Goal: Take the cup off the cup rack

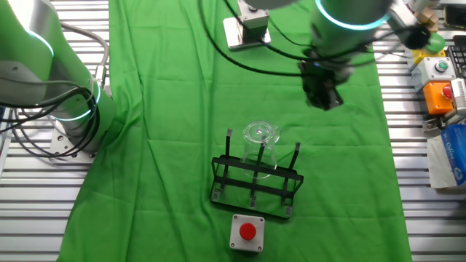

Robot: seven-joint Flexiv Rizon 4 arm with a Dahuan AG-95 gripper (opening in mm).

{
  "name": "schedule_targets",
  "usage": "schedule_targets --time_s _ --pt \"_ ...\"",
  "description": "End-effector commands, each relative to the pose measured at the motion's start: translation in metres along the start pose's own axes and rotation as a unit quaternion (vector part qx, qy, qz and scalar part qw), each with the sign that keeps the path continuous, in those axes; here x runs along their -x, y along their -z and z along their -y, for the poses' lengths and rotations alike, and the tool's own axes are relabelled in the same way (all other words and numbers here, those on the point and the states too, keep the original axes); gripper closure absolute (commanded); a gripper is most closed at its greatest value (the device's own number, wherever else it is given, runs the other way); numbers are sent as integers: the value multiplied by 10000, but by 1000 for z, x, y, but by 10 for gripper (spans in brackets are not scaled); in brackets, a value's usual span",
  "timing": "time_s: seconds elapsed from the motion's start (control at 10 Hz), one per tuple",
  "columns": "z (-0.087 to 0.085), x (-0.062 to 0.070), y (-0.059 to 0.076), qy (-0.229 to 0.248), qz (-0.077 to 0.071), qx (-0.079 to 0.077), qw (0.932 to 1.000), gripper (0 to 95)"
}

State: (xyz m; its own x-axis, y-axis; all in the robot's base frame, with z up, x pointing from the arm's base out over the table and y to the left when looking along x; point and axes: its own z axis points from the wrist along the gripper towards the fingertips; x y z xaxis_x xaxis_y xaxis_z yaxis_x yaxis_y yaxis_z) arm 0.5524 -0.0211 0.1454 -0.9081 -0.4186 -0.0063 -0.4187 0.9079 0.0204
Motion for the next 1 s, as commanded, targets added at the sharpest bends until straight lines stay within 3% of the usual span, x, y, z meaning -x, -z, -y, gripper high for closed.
schedule_targets --time_s 0.1,0.5,0.8,1.0 --pt "14 11 -10 100 -128 93 9998 950" --pt "35 29 -16 355 -249 254 9987 950" --pt "34 32 -13 240 -287 317 9988 950" --pt "22 36 -15 126 -364 352 9986 950"
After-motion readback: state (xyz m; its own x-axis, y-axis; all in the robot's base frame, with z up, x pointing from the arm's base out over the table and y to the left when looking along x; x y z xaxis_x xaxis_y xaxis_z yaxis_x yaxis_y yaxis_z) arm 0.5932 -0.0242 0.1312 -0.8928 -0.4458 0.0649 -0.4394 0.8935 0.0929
